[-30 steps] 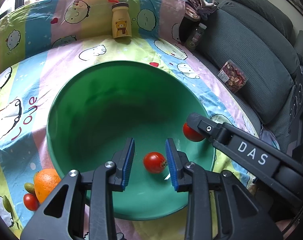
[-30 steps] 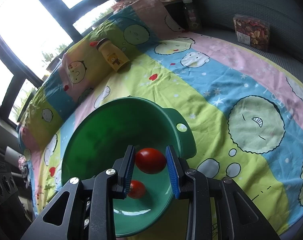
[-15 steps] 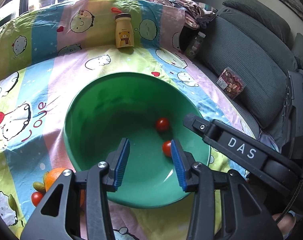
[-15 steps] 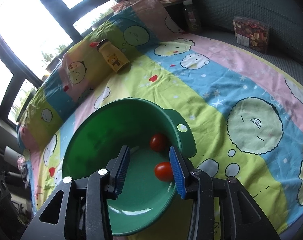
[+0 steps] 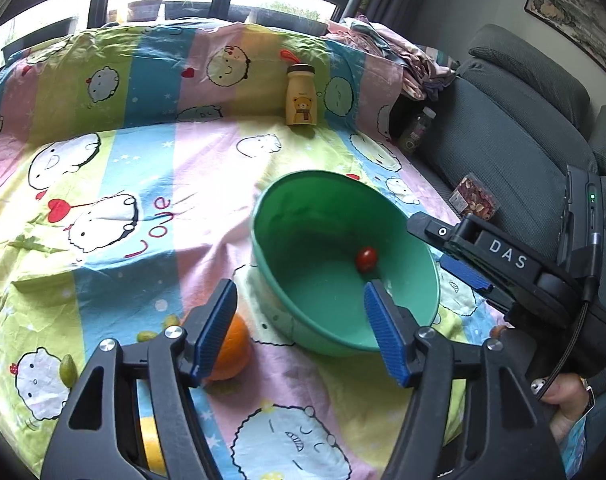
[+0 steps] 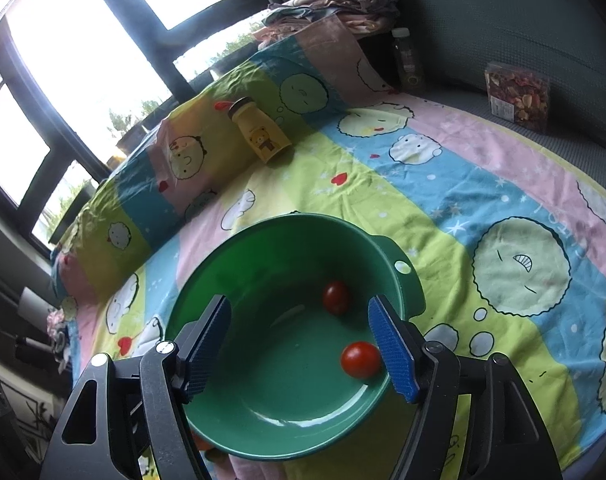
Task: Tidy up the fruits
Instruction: 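Move the left tool back toward the yellow pear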
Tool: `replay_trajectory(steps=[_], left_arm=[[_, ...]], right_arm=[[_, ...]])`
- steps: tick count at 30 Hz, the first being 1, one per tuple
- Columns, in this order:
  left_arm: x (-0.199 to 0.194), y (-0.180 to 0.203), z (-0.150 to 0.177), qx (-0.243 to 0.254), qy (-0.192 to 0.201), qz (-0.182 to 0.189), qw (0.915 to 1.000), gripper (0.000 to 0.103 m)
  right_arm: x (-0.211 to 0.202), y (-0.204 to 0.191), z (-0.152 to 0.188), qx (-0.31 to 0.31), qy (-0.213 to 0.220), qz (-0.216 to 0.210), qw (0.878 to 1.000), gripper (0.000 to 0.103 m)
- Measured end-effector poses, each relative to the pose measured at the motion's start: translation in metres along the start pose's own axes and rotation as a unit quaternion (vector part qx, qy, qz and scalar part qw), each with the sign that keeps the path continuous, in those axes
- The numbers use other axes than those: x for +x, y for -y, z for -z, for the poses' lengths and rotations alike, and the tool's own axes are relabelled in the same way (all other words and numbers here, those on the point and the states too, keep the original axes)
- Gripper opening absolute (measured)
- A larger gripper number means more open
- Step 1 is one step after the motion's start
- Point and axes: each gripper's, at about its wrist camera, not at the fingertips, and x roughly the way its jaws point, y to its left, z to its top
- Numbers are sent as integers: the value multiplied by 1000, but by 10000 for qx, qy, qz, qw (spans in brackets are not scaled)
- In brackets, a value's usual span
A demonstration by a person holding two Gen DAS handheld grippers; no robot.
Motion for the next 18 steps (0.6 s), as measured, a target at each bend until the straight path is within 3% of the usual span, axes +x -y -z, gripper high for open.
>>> replay_trajectory(steps=[12,18], left_arm=[[-59,-79,45,-720,235,-950,9926,74],[-64,-110,62,-1043,77,-987,9896,74]], right_arm=[[-20,-12,8,-51,45,-456,9989,72],[-26,-25,15,-189,-96,-659,9976,72]])
